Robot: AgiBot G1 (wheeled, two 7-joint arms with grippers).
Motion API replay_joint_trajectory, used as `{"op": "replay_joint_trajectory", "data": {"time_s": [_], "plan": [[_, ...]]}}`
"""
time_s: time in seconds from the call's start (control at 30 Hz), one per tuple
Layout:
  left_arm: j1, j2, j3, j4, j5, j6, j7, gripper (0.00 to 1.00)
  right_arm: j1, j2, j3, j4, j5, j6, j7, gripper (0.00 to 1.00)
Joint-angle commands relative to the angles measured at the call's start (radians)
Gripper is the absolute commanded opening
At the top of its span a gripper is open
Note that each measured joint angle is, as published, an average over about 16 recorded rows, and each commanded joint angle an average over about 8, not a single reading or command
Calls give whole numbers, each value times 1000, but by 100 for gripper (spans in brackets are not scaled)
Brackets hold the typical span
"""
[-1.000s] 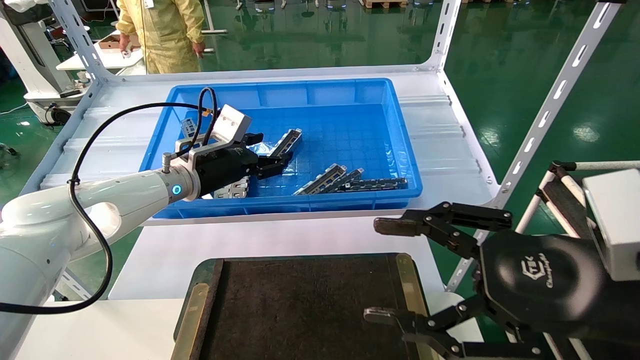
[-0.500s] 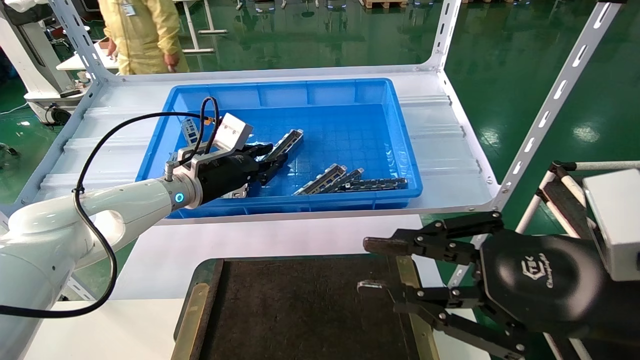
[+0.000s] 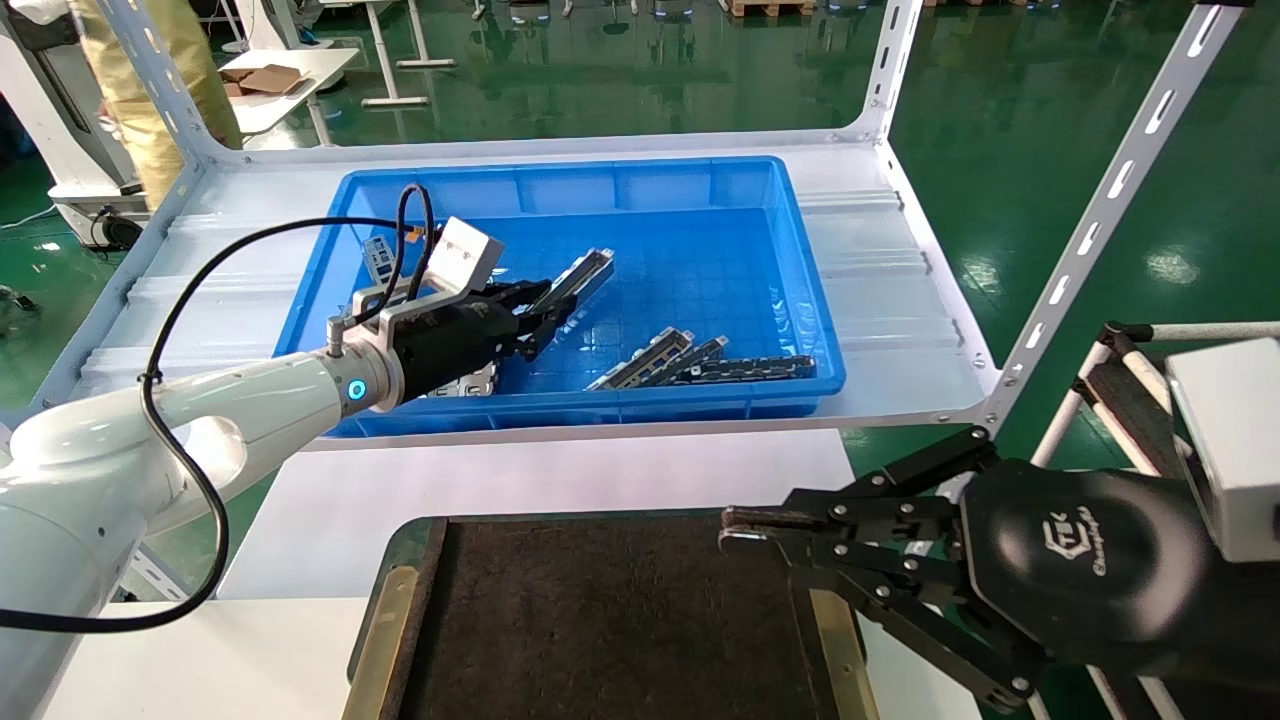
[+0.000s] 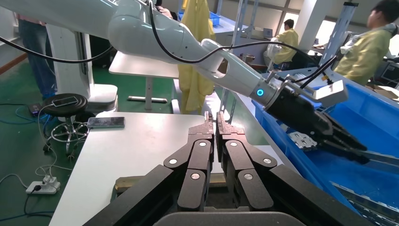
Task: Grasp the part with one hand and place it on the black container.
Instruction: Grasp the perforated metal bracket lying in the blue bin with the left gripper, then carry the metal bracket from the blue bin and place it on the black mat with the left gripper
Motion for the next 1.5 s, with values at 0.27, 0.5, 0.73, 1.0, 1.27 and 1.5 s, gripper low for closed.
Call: {"op": "replay_joint_trajectory", "data": {"time_s": [0.27, 0.5, 0.73, 1.0, 1.27, 1.5], "plan": [[-41, -44, -1, -17, -5, 198, -29, 0, 0, 0, -1, 0, 0, 0, 0, 0], [-65, -95, 6, -31, -1, 397, -76, 0, 0, 0, -1, 0, 1, 0, -1, 0], [-49, -147, 9, -71, -5, 590, -111, 0, 0, 1, -2, 0, 1, 1, -1, 0], [60, -181, 5, -164, -33, 760, -164, 0, 0, 1, -2, 0, 1, 1, -1, 0], [308, -212, 22, -454, -129, 779, -280, 0, 1, 1, -3, 0, 2, 1, -1, 0], [552, -243, 32, -682, -163, 648, -376, 0, 1, 1, -3, 0, 2, 1, -2, 0]]}}
